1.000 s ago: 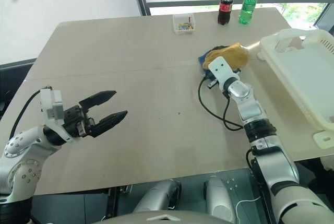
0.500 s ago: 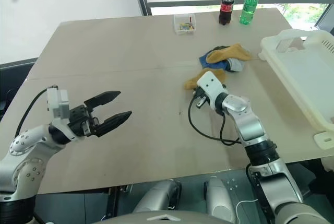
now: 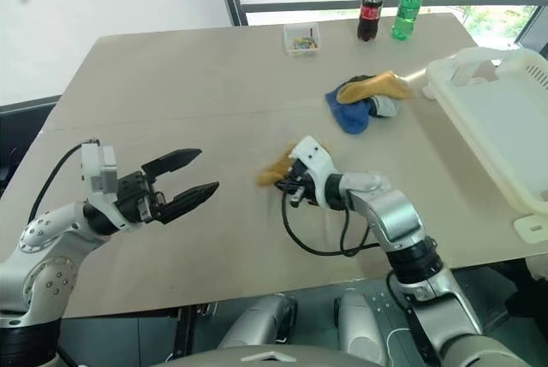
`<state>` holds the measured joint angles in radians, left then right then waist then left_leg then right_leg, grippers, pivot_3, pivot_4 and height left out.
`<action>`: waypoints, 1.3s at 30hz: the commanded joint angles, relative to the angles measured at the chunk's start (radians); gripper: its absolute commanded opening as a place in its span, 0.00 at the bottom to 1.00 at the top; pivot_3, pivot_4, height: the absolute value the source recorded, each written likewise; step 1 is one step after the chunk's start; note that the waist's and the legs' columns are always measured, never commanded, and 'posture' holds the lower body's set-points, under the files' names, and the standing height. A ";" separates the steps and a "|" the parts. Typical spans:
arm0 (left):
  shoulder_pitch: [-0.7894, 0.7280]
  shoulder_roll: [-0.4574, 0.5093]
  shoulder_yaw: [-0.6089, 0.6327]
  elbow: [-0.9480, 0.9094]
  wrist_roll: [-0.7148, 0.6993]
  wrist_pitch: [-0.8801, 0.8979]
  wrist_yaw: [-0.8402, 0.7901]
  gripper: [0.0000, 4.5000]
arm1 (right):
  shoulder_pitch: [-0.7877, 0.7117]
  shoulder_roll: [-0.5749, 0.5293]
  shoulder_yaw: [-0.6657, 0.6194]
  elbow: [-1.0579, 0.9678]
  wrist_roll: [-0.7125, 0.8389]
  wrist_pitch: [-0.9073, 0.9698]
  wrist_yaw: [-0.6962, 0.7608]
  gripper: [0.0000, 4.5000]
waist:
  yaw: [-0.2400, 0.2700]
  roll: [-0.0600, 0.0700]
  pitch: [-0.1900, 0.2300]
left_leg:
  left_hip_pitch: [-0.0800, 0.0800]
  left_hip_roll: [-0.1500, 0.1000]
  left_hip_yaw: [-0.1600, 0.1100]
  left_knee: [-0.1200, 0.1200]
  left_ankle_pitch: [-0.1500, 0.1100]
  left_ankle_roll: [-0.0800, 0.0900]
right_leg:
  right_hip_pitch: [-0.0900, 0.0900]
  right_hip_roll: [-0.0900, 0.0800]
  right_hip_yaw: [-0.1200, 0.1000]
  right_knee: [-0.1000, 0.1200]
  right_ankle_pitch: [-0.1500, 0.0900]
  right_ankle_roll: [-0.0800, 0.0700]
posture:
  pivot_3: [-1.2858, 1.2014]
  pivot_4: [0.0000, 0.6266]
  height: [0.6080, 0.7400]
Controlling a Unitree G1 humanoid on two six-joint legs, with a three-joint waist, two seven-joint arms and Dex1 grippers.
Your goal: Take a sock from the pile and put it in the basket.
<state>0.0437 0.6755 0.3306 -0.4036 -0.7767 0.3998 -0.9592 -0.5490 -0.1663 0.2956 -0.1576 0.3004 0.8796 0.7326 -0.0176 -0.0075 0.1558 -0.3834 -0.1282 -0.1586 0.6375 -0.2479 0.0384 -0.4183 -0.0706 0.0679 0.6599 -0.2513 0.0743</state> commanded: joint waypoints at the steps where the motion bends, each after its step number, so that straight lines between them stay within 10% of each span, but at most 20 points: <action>1: -0.009 0.033 0.017 0.001 -0.015 0.014 -0.025 1.00 | -0.028 0.011 0.013 0.017 0.061 0.040 0.043 0.06 | 0.005 0.000 0.000 | 0.000 0.000 0.000 0.000 0.000 0.000 | 0.000 0.000 0.000 0.000 0.000 0.000 | 0.52 0.24 1.00; 4: -0.016 0.042 0.019 0.012 -0.017 0.019 -0.035 1.00 | -0.028 0.002 0.029 0.019 0.078 0.037 0.066 0.12 | 0.004 0.000 0.000 | 0.000 -0.001 0.000 0.000 0.000 0.000 | 0.000 -0.001 -0.001 -0.002 0.000 0.000 | 0.52 0.24 1.00; 9: -0.019 0.042 0.015 0.035 -0.014 0.024 -0.052 1.00 | 0.013 -0.048 0.003 -0.070 0.104 0.027 0.065 0.53 | 0.001 0.000 0.000 | 0.000 0.000 -0.001 0.000 0.000 0.000 | 0.000 0.000 -0.001 -0.001 0.000 0.000 | 0.52 0.24 1.00; 17: -0.011 0.024 -0.019 0.121 0.029 -0.006 -0.106 1.00 | 0.066 -0.240 -0.071 -0.211 0.223 -0.041 0.229 0.53 | 0.003 -0.001 0.000 | 0.000 0.000 -0.001 0.000 -0.001 0.000 | 0.000 -0.001 -0.002 -0.002 0.000 0.000 | 0.52 0.24 1.00; 20: 0.019 0.025 -0.034 0.130 0.052 -0.018 -0.125 1.00 | 0.031 -0.257 -0.035 -0.090 0.031 -0.293 0.150 0.53 | -0.003 0.000 0.000 | 0.000 0.000 0.000 -0.001 -0.001 0.000 | 0.000 0.000 -0.001 -0.002 0.000 0.000 | 0.52 0.24 1.00; 39: 0.174 0.016 0.015 -0.050 0.017 0.028 -0.019 1.00 | -0.300 -0.070 0.082 0.710 -0.286 -0.834 0.180 0.53 | -0.022 -0.001 0.000 | 0.000 0.000 0.001 -0.001 0.000 0.000 | 0.000 0.000 0.000 -0.001 0.000 0.000 | 0.52 0.24 1.00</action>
<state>0.2092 0.6931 0.3144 -0.4071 -0.7354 0.4262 -0.9899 -0.8183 -0.2439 0.3683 0.5144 0.0489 0.1267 0.9094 -0.0391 -0.0082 0.1561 -0.3830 -0.1279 -0.1572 0.6365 -0.2483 0.0384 -0.4185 -0.0704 0.0683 0.6585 -0.2511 0.0741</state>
